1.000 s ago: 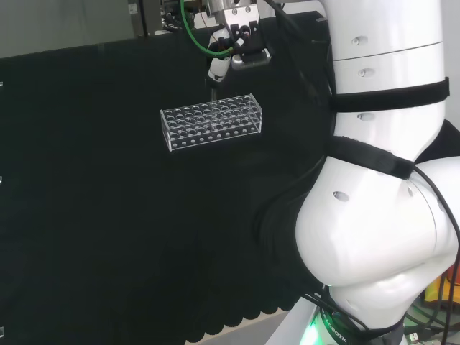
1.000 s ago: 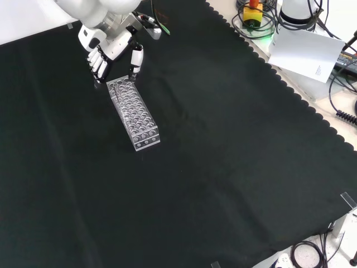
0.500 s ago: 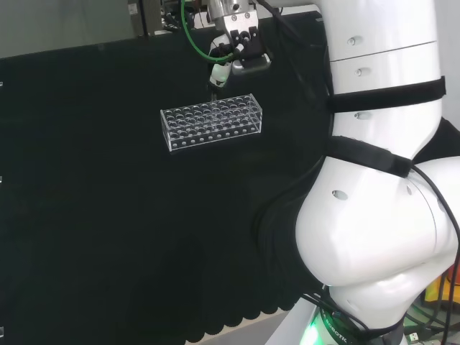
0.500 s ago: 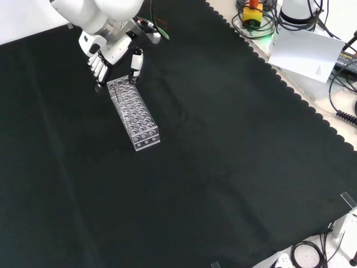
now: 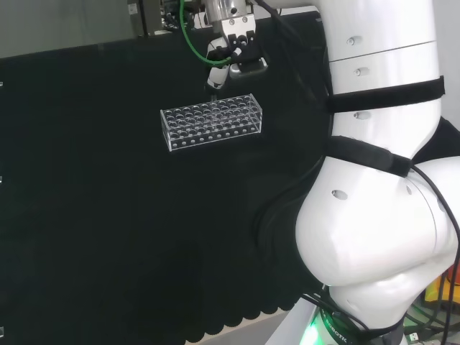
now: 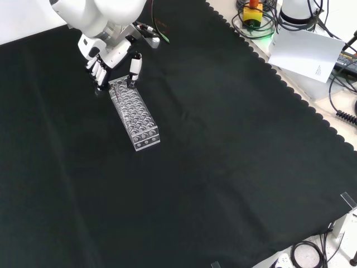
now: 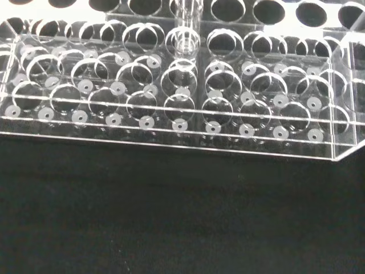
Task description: Pick up the test tube.
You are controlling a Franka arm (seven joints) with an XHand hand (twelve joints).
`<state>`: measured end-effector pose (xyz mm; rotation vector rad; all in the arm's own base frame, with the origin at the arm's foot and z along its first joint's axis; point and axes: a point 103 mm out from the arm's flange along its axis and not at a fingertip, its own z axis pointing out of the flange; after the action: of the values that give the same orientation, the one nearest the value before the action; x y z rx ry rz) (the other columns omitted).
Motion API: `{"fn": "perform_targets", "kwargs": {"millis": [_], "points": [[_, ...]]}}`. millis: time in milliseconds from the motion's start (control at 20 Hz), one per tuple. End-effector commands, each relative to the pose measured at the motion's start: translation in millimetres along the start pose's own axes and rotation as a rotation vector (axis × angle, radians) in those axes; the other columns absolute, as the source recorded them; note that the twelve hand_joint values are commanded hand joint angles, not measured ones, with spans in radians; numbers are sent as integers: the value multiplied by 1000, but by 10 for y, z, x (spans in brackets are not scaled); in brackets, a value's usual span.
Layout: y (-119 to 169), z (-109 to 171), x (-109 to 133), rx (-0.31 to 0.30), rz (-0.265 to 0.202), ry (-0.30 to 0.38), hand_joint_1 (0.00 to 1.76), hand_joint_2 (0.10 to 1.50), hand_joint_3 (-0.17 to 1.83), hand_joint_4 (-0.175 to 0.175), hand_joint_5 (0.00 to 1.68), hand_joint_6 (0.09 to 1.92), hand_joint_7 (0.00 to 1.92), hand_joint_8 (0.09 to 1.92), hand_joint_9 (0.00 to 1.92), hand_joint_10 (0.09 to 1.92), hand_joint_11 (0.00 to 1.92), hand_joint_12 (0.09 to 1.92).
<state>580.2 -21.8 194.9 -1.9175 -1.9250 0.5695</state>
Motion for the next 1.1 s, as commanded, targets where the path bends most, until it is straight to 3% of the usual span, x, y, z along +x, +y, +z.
{"fn": "perform_targets", "kwargs": {"millis": [50, 500, 850, 1050, 1100], "points": [[36, -17, 25, -15, -3, -3, 895, 1026, -175, -65, 465, 87, 541, 891, 399, 893, 73, 1528], [85, -24, 17, -39, 5, -20, 955, 1036, -175, -89, 618, 96, 788, 856, 627, 787, 186, 1472], [110, -27, 22, -102, 6, -1, 1013, 1049, -175, -145, 778, 419, 1074, 805, 924, 639, 348, 1403], [157, -35, 58, -80, 8, -15, 1037, 1056, -175, -171, 818, 533, 1166, 784, 1016, 617, 403, 1385], [167, -36, 63, -100, 11, -3, 1045, 1057, -175, -174, 827, 551, 1189, 774, 1039, 608, 416, 1380]]}}
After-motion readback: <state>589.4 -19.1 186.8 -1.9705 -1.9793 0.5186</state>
